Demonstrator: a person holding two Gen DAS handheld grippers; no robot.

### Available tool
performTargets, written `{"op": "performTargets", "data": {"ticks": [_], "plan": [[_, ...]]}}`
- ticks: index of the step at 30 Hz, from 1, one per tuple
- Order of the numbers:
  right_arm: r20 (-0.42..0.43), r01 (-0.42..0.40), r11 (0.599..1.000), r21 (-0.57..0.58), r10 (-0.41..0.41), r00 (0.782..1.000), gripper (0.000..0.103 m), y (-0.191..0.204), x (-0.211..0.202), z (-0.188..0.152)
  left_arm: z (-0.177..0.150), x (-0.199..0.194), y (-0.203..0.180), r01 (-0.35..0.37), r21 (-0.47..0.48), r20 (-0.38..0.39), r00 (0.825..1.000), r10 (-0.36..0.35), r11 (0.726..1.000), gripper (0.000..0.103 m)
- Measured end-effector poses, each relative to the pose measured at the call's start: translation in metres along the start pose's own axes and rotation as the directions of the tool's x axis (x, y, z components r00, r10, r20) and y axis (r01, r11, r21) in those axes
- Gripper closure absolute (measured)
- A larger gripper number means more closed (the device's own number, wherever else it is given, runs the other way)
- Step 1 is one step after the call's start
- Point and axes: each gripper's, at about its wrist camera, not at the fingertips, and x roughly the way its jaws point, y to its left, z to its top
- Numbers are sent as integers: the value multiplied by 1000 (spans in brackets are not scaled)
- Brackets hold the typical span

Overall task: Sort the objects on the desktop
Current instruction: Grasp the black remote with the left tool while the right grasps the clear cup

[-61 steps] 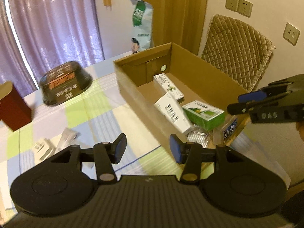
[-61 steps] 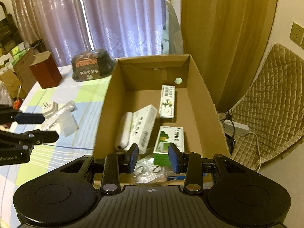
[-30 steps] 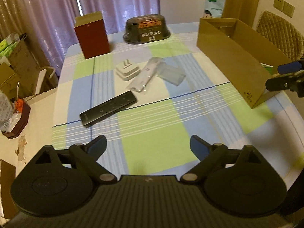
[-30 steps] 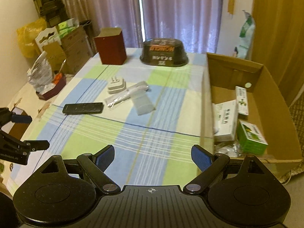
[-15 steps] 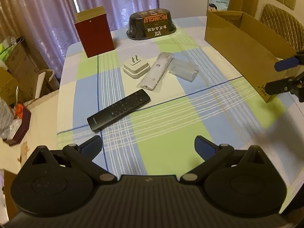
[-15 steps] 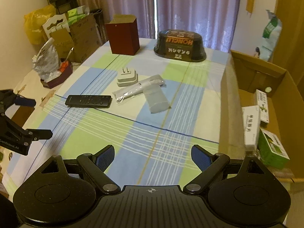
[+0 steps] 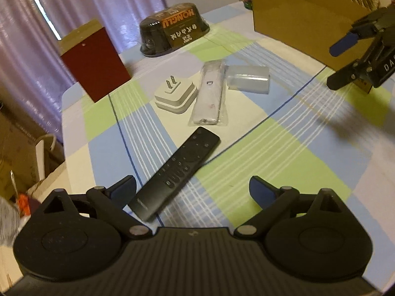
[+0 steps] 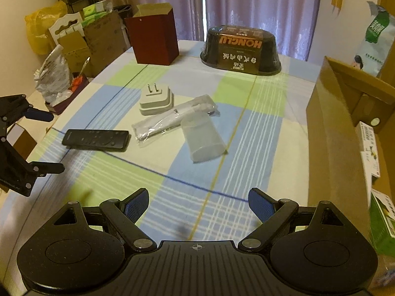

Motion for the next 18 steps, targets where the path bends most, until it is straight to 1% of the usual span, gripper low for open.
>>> {"op": "performTargets", "data": {"ticks": [5, 8, 13, 17, 18], "plan": [[-6, -7, 1000, 12, 7, 1000, 13, -7, 24, 8, 2, 30, 18, 46, 8, -23, 999, -46, 999, 11], [-9, -8, 1000, 22, 8, 1000, 13, -10, 37, 11, 1, 45, 27, 65, -2, -38, 997, -65, 998, 16], [-10, -15, 999, 46, 16, 1000, 13, -15, 54, 15, 0, 64, 36, 106, 1, -85, 991, -106, 994, 27], [-6, -15, 999, 48, 15, 1000, 13, -17, 65, 19, -2, 70, 41, 119, -3, -106, 987, -118, 993, 31], [-6, -14, 999, 48, 14, 1000, 13, -17, 68, 20, -2, 71, 42, 120, -7, -111, 986, -120, 993, 33]]}}
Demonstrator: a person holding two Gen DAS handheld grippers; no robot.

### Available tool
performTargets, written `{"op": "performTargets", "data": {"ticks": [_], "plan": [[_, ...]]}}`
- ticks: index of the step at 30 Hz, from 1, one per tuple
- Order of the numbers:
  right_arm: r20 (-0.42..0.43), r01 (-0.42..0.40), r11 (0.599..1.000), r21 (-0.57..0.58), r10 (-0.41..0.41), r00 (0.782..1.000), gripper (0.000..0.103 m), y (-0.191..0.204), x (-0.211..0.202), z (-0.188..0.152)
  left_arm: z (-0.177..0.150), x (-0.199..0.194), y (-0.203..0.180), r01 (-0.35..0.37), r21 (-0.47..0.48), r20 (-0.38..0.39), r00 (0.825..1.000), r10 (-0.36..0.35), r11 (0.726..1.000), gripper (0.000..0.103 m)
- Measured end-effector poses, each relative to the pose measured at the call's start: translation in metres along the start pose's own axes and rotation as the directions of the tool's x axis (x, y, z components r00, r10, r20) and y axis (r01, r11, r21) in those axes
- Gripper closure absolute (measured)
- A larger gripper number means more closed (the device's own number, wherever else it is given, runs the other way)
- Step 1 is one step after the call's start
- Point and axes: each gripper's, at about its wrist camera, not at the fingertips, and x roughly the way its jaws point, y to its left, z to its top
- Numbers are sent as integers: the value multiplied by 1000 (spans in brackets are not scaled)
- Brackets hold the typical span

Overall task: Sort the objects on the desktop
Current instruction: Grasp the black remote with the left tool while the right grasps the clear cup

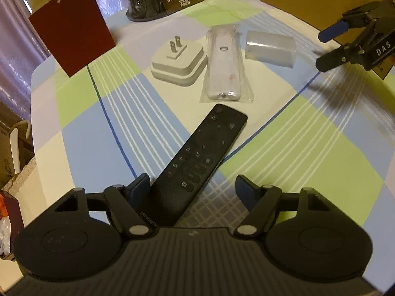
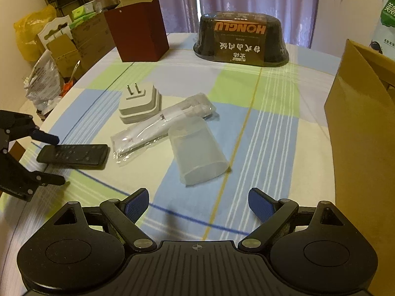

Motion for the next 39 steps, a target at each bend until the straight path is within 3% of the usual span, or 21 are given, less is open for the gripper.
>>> {"op": "performTargets", "data": {"ticks": [2, 6, 17, 28, 34, 37, 39], "plan": [[-2, 1, 1000, 4, -1, 1000, 13, -1, 5, 2, -1, 0, 2, 3, -11, -13, 1000, -3, 1000, 37], [-7, 3, 1000, 11, -3, 1000, 13, -2, 14, 7, -6, -3, 0, 25, -46, -37, 999, -27, 999, 62], [-29, 19, 1000, -20, -19, 999, 13, 0, 45, 14, -13, -7, -14, -33, -147, -2, 999, 33, 989, 58], [-32, 24, 994, -109, -28, 999, 13, 11, 62, 25, -13, -3, -10, -32, -251, 24, 999, 39, 967, 57], [-27, 28, 992, -122, -32, 999, 32, 12, 63, 31, -12, -2, -7, -33, -280, 28, 999, 43, 960, 64], [-24, 43, 990, -134, -47, 999, 48, 15, 62, 32, -10, -2, -7, -39, -287, 27, 998, 49, 957, 69], [-33, 41, 991, -131, -46, 998, 48, 16, 60, 32, -10, -2, -9, -50, -280, 24, 998, 59, 959, 69]]}}
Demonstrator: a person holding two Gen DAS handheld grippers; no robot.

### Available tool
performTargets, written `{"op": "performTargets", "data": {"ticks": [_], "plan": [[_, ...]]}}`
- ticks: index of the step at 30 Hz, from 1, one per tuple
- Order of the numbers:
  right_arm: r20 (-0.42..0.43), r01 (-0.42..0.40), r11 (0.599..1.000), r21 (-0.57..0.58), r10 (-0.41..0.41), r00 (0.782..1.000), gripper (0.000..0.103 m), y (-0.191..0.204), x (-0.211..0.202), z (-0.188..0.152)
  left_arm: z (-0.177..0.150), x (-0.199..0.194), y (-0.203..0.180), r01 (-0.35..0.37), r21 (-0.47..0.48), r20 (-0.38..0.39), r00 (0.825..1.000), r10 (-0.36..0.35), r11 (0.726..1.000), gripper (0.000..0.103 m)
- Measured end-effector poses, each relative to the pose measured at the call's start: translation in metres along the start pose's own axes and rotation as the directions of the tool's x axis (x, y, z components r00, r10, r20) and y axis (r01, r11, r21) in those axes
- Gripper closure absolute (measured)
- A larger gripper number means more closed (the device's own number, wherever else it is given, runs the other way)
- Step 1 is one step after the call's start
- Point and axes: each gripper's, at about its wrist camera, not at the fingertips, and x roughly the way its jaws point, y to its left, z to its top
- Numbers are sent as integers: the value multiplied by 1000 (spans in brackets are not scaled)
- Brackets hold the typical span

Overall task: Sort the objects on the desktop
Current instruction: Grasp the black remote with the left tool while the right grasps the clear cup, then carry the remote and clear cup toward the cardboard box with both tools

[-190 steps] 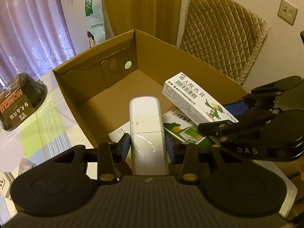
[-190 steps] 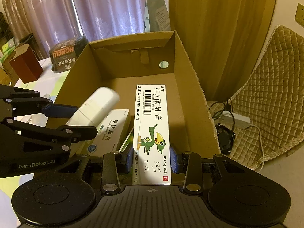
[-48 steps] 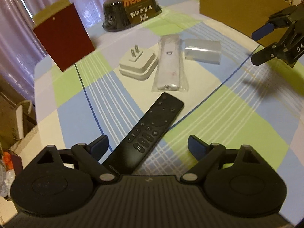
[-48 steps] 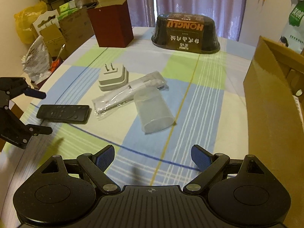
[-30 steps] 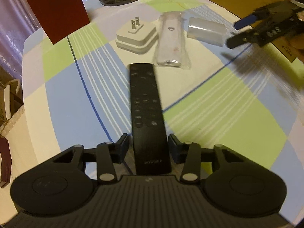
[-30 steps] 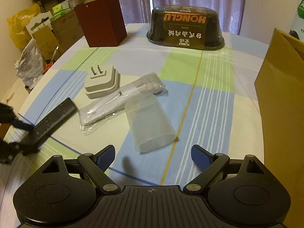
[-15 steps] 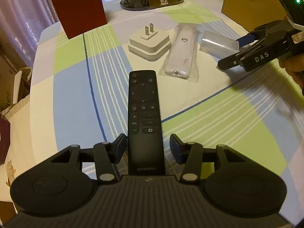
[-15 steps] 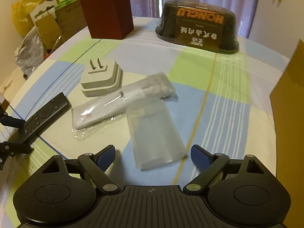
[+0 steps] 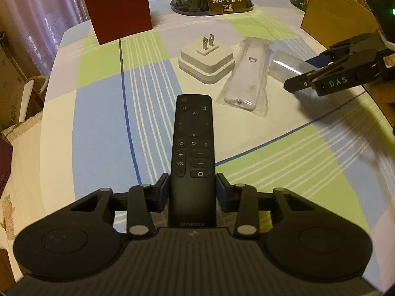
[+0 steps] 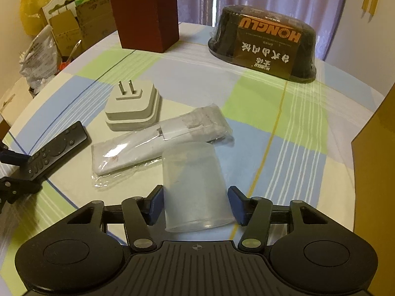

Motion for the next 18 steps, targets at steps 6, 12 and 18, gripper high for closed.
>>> {"op": "performTargets", "data": {"ticks": [6, 12, 18], "plan": [[-13, 14, 1000, 7, -14, 1000, 49, 3, -15, -15, -14, -10, -10, -8, 10, -4, 1000, 8, 1000, 69], [-19, 1, 999, 39, 0, 1000, 49, 8, -46, -42, -33, -31, -25, 17, 5, -8, 1000, -17, 1000, 69], [-19, -8, 998, 70, 9, 1000, 49, 18, -86, -74, -44, -57, -49, 47, 12, -1, 999, -47, 999, 69]]}}
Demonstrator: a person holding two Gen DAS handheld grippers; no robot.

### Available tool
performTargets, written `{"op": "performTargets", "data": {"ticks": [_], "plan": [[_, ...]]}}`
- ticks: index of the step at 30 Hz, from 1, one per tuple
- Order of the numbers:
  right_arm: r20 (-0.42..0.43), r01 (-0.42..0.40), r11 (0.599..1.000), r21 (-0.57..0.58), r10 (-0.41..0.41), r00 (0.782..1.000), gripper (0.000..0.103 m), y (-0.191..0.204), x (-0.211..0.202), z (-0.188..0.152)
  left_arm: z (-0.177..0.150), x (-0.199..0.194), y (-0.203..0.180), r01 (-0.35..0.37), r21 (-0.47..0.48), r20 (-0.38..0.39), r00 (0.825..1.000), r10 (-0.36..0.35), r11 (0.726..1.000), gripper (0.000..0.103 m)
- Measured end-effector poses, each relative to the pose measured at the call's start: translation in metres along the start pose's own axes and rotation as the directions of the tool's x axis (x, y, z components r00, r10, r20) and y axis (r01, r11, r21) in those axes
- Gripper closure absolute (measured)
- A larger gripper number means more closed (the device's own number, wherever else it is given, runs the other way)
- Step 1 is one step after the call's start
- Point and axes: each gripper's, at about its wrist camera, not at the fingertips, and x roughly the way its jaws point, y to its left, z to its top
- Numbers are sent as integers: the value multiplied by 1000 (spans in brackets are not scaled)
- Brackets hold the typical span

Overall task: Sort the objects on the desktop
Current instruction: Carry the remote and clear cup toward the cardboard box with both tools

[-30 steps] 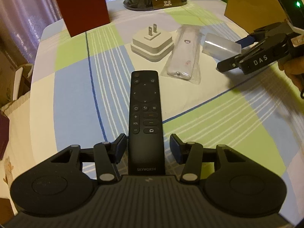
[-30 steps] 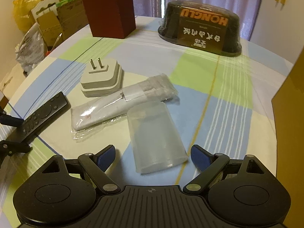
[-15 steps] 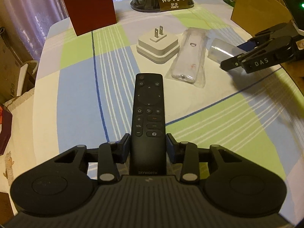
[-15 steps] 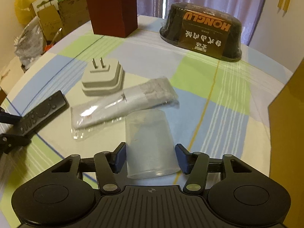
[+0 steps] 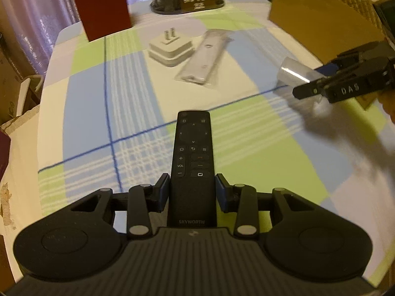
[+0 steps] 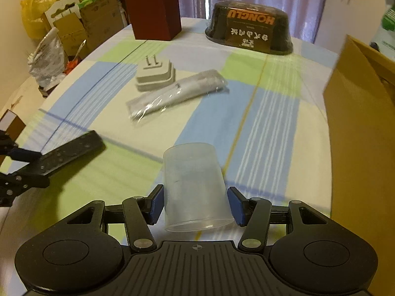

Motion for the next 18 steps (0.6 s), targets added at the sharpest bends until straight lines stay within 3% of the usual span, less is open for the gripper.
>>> {"op": "performTargets", "data": {"ticks": [11, 18], "plan": [[-43, 13, 997, 78, -10, 999, 49, 8, -57, -86, -19, -16, -80, 68, 89, -39, 997, -65, 994, 69], [-54, 30, 992, 123, -24, 998, 49, -2, -64, -111, -29, -1, -108, 86, 96, -47, 996, -81, 992, 68]]}}
